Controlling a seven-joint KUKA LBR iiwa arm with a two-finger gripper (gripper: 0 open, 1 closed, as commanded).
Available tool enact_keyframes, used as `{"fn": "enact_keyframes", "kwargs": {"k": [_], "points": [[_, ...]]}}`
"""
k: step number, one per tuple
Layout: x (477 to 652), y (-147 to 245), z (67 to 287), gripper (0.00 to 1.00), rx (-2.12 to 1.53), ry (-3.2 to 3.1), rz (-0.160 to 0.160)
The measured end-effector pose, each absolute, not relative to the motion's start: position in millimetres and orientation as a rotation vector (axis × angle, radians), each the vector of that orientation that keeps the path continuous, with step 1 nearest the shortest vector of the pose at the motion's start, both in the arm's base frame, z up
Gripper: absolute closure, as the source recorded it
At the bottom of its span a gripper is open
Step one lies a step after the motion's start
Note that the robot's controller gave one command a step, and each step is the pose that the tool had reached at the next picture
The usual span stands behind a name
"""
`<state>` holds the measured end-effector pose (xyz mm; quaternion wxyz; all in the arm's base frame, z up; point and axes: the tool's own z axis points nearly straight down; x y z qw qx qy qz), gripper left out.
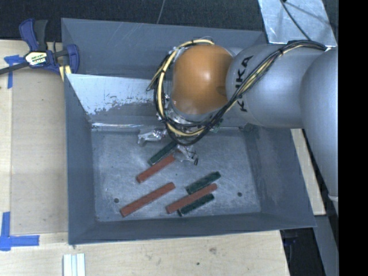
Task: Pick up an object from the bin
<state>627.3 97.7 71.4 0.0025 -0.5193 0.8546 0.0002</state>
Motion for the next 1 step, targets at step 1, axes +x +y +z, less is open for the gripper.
{"fn": "enact_keyframes", "kwargs": {"k": [1], "points": [[598.0,64.6,75.3,1.00,-2.211,2.211,-0.009]]}}
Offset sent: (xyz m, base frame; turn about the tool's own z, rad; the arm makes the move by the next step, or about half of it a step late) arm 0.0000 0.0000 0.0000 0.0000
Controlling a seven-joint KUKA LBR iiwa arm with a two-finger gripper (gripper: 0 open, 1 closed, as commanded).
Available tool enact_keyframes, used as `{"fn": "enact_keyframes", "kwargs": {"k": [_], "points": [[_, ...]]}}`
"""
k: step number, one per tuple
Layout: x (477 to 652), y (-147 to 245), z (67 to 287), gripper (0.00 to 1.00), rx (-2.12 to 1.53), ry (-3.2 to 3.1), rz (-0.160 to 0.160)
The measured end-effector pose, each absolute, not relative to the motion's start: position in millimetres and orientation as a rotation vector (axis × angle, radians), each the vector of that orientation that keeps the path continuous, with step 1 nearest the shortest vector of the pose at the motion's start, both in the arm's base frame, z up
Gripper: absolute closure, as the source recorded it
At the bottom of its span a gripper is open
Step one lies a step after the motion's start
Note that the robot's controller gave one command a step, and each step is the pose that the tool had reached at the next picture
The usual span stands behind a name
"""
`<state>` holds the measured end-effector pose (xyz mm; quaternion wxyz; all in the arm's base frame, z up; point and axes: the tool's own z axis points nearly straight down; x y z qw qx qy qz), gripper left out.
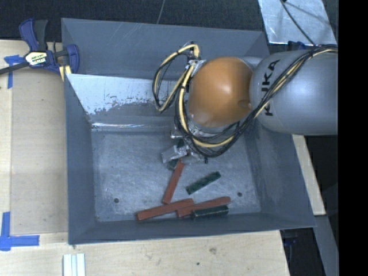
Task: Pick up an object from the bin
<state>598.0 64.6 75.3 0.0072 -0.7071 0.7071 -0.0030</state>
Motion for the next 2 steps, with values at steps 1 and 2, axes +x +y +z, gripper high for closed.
{"fn": "enact_keyframes", "kwargs": {"k": [1,2], "points": [[594.7,64,71,0.00,-2.219,2.217,0.000],[577.2,65,71,0.00,-2.311,2.119,-0.006]]}}
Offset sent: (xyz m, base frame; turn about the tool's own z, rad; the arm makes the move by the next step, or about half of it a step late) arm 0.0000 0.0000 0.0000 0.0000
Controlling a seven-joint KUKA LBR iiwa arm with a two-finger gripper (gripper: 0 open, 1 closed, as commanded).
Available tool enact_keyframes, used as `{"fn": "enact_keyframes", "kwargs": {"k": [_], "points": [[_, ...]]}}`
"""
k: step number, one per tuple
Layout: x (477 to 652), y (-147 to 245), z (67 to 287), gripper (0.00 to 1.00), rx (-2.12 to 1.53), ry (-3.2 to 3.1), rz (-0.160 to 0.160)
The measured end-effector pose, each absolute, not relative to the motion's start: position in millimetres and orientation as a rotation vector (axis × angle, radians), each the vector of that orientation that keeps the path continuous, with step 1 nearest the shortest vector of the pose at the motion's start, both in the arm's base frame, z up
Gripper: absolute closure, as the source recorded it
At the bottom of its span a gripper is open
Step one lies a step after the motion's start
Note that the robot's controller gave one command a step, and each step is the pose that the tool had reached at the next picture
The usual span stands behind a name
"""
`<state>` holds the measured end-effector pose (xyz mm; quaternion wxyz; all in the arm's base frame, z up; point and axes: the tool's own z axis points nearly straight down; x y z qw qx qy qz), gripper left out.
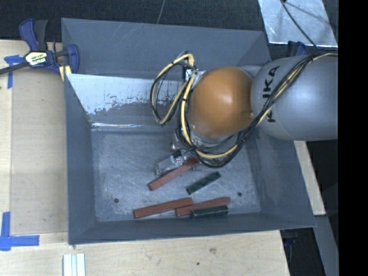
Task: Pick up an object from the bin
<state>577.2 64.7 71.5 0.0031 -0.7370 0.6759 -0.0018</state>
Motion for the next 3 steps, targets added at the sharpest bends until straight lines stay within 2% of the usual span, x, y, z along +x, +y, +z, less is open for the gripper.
{"fn": "enact_keyframes", "kwargs": {"k": [1,2,3], "points": [[532.3,69,70,0.00,-2.499,1.898,0.002],[531.3,68,71,0.00,-2.509,1.879,-0.002],[556.7,91,71,1.00,-2.774,1.469,0.002]]}}
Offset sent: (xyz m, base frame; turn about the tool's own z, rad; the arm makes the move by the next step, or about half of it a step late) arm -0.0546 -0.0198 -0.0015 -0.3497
